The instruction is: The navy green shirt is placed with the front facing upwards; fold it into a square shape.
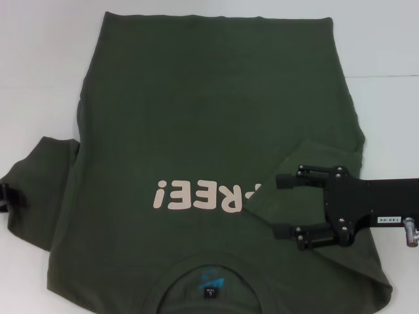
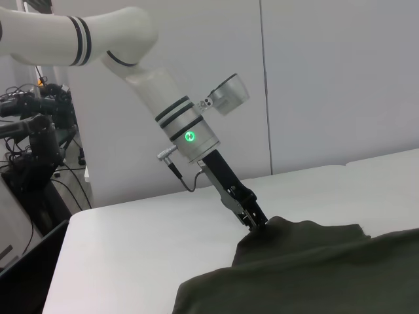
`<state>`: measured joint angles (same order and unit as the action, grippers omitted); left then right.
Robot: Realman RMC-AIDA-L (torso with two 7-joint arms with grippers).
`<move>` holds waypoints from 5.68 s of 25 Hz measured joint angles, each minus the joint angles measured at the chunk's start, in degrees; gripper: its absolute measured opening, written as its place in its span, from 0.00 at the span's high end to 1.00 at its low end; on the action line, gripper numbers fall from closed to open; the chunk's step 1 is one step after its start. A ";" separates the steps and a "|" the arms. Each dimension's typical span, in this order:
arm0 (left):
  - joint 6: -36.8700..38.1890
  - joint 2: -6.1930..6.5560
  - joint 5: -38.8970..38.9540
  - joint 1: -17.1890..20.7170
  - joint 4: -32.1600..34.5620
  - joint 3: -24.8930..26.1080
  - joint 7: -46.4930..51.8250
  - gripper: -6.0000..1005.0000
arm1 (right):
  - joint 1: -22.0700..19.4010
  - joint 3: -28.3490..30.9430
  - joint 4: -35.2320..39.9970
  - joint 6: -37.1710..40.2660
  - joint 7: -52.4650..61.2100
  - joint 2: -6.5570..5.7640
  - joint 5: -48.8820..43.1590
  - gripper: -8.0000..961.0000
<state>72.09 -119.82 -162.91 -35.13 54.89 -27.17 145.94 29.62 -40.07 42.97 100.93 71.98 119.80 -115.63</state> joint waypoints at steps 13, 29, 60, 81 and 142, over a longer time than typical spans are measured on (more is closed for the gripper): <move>0.10 -0.23 0.13 -0.03 2.30 -1.68 -0.03 0.91 | -0.07 0.03 0.00 -0.02 0.24 -0.01 0.06 0.05; -2.87 -1.99 -0.79 4.24 11.65 -7.50 0.85 0.99 | 0.35 -0.01 0.00 -0.04 0.42 0.02 0.05 0.05; -3.33 -4.16 25.20 1.24 0.65 -17.04 -0.49 0.98 | -0.21 0.10 0.16 -0.07 0.06 -0.09 -0.09 0.05; -5.46 -3.57 34.63 1.17 -8.30 -14.48 -3.20 0.76 | -0.07 0.28 0.57 -0.17 -0.13 -0.16 0.04 0.05; 31.30 -2.00 38.47 1.85 -2.95 -8.87 -59.56 0.06 | 4.51 6.53 11.88 8.52 84.26 -6.36 -36.76 0.17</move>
<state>103.39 -121.82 -124.44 -33.28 51.94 -36.04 86.38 34.13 -33.54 54.85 109.45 156.24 113.43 -152.39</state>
